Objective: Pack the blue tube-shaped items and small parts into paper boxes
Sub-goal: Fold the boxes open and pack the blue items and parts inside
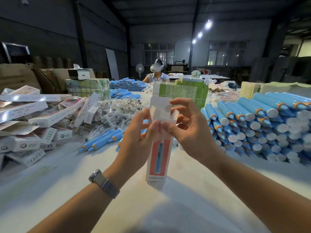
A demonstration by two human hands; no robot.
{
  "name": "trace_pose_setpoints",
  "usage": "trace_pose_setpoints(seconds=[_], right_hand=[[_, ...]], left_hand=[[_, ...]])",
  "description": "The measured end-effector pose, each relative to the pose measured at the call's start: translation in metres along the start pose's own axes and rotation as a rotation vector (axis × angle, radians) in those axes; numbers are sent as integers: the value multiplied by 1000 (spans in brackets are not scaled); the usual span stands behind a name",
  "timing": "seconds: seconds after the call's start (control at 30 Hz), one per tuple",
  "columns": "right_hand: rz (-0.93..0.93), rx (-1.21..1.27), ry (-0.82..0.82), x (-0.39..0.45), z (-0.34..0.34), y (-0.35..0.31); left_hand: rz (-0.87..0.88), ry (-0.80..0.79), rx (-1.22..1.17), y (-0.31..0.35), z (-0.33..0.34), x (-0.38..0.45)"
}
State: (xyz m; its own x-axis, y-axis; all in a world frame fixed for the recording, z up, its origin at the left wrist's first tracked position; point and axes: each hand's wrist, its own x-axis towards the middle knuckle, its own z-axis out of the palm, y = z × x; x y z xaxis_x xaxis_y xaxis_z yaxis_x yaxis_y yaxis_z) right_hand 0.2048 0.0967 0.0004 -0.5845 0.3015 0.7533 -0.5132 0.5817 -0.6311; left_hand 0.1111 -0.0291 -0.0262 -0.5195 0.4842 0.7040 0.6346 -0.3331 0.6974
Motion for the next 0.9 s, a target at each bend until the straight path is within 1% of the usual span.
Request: trace_pose_setpoints(seconds=[0.07,0.13,0.23,0.33,0.47,0.63,0.77,0.9], right_hand=[[22,38,2,-4,1,3],[33,74,-33,-6,1,4],[29,101,-95,-6,-1,3],[9,123,-113,-7,1,3],[-2,161,-103,-10,3,2],[-24,128,-99,-12,6,1],[-32,38,-146,-12,6,-1],[-118,-53,-195,-6,-3,-6]], left_hand=[[36,45,-15,2,4,0],[83,82,-62,2,5,-7],[173,117,-27,3,3,-12],[195,158,-29,7,0,-18],[195,163,-39,8,-2,-24],[219,156,-12,9,-2,-24],[218,175,-13,9,-3,-25],[225,162,-9,9,-4,-26]])
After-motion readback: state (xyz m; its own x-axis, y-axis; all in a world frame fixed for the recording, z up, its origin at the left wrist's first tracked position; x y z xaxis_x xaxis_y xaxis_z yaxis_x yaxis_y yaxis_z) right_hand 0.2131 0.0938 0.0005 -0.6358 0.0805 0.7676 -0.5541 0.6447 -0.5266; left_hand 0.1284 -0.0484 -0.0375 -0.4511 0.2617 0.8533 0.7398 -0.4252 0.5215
